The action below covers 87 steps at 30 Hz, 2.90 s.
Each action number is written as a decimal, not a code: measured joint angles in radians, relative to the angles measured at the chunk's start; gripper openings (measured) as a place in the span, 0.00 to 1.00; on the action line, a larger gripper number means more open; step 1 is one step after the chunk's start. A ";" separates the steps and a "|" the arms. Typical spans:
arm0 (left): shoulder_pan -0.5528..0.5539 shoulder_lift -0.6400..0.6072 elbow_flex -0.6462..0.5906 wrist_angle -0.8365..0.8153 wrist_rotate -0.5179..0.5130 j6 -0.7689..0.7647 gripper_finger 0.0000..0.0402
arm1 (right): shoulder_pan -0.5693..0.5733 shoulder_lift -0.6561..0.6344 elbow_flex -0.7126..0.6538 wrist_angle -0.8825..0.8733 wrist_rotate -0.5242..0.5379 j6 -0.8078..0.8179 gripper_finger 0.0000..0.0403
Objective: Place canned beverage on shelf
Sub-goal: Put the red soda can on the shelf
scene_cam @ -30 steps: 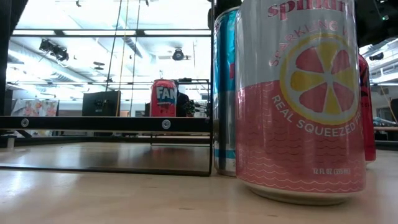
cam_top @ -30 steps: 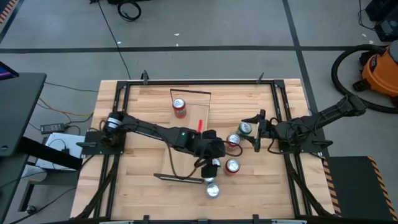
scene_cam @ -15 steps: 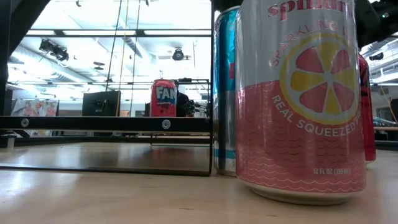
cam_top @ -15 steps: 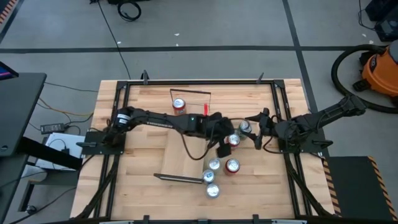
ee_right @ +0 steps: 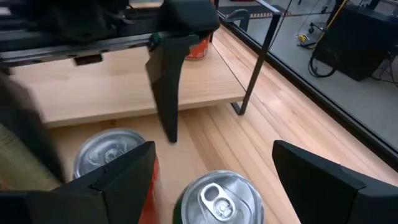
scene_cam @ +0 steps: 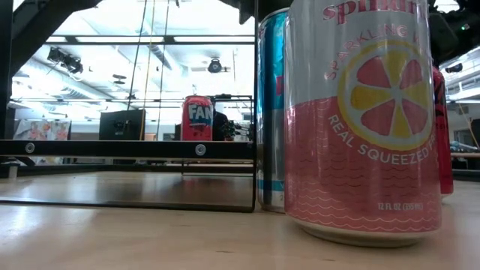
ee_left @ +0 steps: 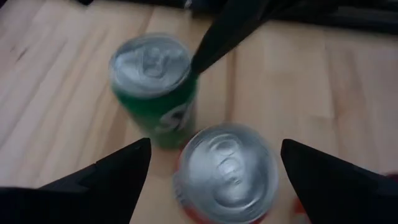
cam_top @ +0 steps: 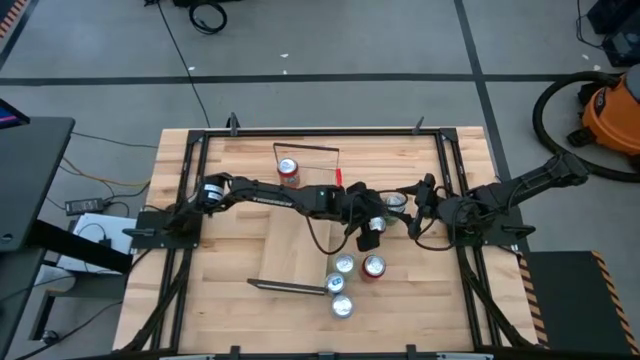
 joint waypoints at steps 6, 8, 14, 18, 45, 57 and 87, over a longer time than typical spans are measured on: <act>-0.003 0.026 0.002 0.030 -0.035 0.065 0.92 | 0.000 0.000 0.000 0.001 -0.001 0.000 0.83; -0.003 0.033 0.002 0.028 -0.033 0.066 0.92 | 0.000 0.000 0.000 0.001 -0.002 0.000 0.83; 0.003 0.047 0.000 -0.017 -0.009 0.040 0.92 | 0.000 0.000 0.000 0.007 -0.010 0.000 0.83; 0.010 0.047 0.000 -0.031 0.009 0.005 0.91 | 0.000 0.000 0.000 0.006 -0.012 0.004 0.83; 0.011 0.026 0.056 -0.151 0.011 0.000 0.75 | 0.000 0.000 0.000 0.007 -0.015 0.008 0.83; 0.008 -0.013 0.057 -0.208 -0.026 -0.002 0.76 | 0.000 0.000 -0.001 0.015 -0.017 0.008 0.83; -0.052 -0.164 0.055 -0.457 -0.422 -0.050 0.76 | 0.093 0.000 -0.001 0.024 -0.029 0.030 0.83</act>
